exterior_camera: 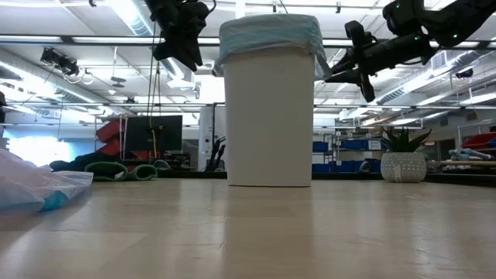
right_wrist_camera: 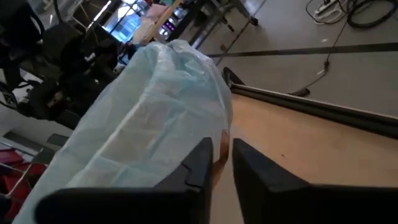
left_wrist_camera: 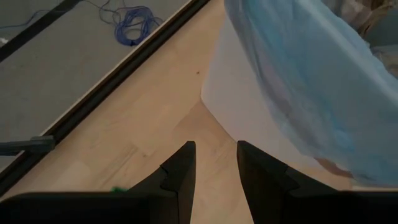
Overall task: Place trash/remove bag and relplace
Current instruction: Remove the trash bag from the trash bin
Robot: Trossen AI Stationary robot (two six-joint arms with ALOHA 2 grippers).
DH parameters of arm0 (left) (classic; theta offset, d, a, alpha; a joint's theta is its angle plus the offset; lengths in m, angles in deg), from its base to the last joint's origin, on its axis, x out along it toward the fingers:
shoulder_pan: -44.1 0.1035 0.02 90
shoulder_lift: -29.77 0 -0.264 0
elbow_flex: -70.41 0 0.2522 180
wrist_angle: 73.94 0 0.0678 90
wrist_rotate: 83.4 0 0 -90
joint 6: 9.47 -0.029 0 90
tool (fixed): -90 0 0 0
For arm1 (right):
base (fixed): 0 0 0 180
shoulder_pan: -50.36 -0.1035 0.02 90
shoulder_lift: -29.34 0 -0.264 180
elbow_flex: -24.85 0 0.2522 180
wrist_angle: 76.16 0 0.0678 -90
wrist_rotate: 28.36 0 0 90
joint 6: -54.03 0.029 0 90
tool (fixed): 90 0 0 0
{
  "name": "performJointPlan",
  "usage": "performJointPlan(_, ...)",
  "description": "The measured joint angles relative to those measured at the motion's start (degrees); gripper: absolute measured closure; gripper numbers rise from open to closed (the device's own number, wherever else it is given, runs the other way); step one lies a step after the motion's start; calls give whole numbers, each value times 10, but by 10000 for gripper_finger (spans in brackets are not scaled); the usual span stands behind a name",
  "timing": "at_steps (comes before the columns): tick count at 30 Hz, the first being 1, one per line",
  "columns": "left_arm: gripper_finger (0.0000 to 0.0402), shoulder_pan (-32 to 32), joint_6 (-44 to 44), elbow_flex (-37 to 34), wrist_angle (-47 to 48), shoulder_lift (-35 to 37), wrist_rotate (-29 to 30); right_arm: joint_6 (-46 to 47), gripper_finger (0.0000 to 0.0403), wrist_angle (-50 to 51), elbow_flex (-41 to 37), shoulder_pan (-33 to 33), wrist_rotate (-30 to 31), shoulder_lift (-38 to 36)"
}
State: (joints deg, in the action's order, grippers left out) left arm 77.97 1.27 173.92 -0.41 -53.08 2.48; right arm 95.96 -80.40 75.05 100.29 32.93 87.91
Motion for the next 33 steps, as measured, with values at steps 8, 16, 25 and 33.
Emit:
performJointPlan(8,275,0,-2,0,0,0,0,-33,402,4,0,-1,42,-4)
performJointPlan(16,275,0,-2,0,1,0,15,-162,403,42,0,-56,218,-78)
performJointPlan(25,275,0,3,0,-37,0,24,-384,403,42,70,-176,392,-121)
performJointPlan(33,275,0,4,0,-64,0,24,-425,403,202,213,-189,375,-59)
